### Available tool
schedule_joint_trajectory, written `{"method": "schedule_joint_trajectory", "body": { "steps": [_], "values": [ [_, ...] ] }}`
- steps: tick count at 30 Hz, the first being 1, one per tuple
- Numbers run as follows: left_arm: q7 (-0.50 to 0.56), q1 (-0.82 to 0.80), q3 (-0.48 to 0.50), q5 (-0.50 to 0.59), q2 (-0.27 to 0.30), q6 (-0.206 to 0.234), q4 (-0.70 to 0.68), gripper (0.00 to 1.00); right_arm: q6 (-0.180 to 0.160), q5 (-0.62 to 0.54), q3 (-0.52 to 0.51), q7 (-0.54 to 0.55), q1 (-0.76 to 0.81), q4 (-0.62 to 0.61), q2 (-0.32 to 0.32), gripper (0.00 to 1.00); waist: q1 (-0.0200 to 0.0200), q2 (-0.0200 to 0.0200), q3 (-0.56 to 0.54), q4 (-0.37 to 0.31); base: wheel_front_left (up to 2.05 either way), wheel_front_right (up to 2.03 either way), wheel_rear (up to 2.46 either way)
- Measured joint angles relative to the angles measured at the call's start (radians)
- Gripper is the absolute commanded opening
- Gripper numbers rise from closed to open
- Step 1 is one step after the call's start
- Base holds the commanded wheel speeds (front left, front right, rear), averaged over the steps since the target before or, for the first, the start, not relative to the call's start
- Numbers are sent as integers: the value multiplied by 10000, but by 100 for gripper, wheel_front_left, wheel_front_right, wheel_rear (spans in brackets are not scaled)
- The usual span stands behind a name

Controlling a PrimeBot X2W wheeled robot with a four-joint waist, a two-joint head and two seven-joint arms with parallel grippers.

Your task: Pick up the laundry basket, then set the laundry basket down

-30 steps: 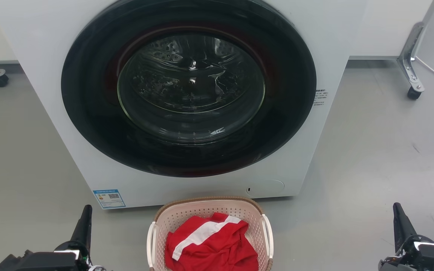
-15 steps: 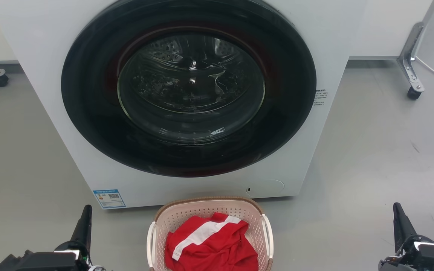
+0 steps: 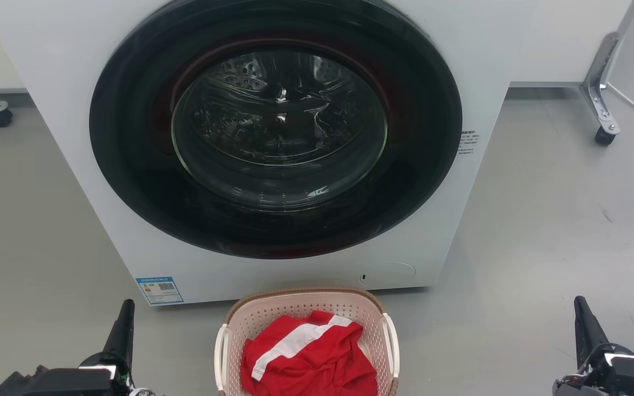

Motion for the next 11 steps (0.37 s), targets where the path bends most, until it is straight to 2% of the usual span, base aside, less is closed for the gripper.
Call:
{"method": "schedule_joint_trajectory", "body": {
  "steps": [11],
  "values": [
    [0, 0, 0, 0, 0, 0, -2, 0, 0, 0, 0, 0, 0, -2, 0, 0, 0, 0, 0, 0, 0, 0, 0]
  ]
}}
